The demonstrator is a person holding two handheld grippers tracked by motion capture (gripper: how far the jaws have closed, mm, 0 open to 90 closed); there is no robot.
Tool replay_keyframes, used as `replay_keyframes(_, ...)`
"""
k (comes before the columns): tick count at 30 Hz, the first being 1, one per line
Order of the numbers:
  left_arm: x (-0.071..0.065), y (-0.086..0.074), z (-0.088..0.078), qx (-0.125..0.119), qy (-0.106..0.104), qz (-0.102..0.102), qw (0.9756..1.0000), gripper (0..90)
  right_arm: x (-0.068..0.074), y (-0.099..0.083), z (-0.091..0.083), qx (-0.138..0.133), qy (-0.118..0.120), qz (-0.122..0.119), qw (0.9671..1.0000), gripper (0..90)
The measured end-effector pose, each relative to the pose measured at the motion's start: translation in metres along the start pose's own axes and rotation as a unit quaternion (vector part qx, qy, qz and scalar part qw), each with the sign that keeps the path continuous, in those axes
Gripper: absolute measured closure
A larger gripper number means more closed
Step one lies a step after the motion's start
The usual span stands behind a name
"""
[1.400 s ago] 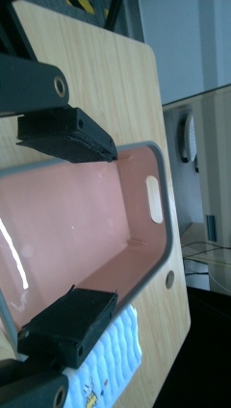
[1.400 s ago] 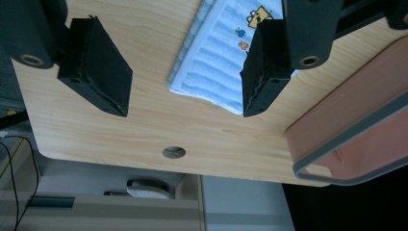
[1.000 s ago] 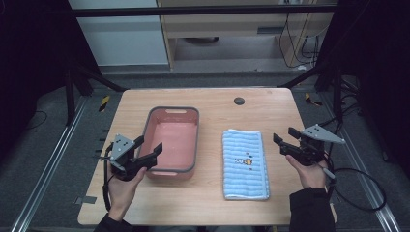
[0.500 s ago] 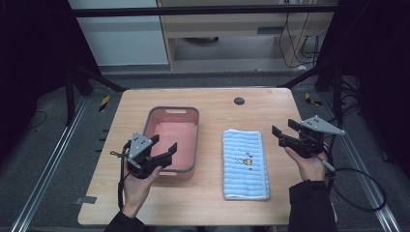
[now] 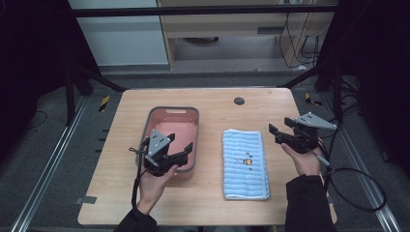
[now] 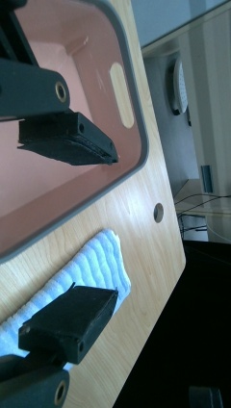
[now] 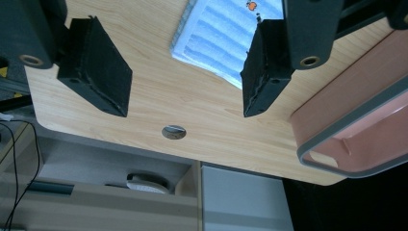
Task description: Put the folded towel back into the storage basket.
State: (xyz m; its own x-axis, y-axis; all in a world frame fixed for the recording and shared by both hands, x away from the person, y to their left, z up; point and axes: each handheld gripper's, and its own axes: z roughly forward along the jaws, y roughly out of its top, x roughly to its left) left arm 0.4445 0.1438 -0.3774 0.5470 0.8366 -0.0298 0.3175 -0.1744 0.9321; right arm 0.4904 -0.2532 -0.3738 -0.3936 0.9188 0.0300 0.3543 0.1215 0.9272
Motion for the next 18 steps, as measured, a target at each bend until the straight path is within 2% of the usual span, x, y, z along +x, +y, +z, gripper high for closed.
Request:
replay_keyframes(3, -0.008, -0.001, 0.007, 0.002, -0.005, 0.003, 1.0, 29.5, 0.0, 0.0, 0.004, 0.001, 0.001, 0.0, 1.0, 33.8)
replay_keyframes(8, -0.02, -0.001, 0.014, 0.009, -0.011, 0.02, 0.9997, 29.3, -0.003, -0.001, 0.006, -0.002, -0.003, 0.0, 1.0, 34.2)
replay_keyframes(18, -0.04, -0.009, 0.033, 0.029, -0.029, 0.027, 0.9988, 28.7, -0.009, -0.003, 0.021, 0.005, -0.005, 0.006, 1.0, 34.4)
